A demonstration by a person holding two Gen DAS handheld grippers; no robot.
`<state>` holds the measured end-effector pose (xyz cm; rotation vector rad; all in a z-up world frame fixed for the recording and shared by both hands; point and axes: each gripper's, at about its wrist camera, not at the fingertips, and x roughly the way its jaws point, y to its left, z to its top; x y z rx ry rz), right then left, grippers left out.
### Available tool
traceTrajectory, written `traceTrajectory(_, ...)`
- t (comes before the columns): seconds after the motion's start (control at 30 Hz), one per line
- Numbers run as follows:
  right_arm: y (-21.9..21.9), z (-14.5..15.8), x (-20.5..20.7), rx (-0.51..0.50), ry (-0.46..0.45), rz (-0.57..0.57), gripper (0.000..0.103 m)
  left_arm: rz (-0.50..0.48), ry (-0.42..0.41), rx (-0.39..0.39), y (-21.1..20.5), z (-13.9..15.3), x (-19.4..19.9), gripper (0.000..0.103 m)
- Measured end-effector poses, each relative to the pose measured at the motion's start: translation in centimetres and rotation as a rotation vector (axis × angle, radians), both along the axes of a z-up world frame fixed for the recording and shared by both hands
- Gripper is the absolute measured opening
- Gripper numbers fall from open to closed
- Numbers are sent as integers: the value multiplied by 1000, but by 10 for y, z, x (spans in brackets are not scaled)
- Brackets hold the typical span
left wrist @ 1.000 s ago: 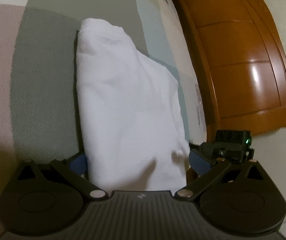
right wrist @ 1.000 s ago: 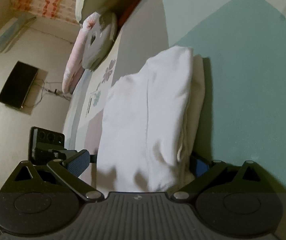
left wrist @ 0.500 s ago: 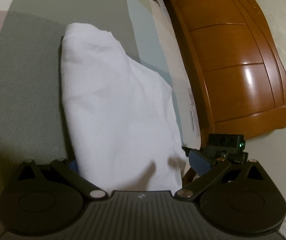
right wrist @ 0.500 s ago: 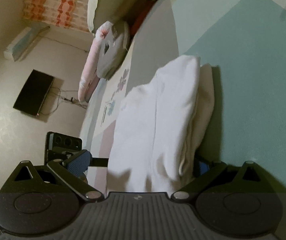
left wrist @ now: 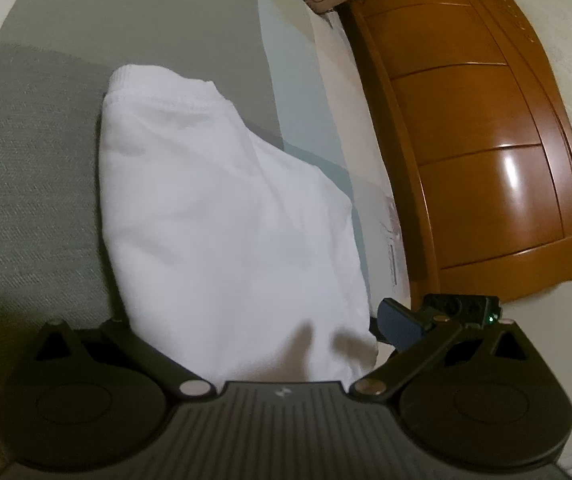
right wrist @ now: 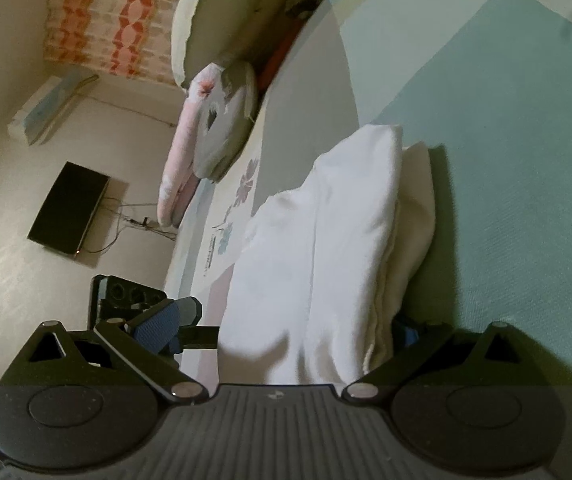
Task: Fold clothes
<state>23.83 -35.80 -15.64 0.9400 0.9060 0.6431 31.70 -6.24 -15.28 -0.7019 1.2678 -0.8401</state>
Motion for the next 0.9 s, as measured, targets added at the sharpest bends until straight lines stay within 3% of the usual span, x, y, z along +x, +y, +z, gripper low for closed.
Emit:
traceTrajectory(0.47,11,36,-8,-57,-80,25,103,-10,-26,-99,-6,31,-6,101)
traceTrajectory(0.9,-18,52,-21,-76,-109,-12,103,-60,-40,-106,-43,46,-7,101)
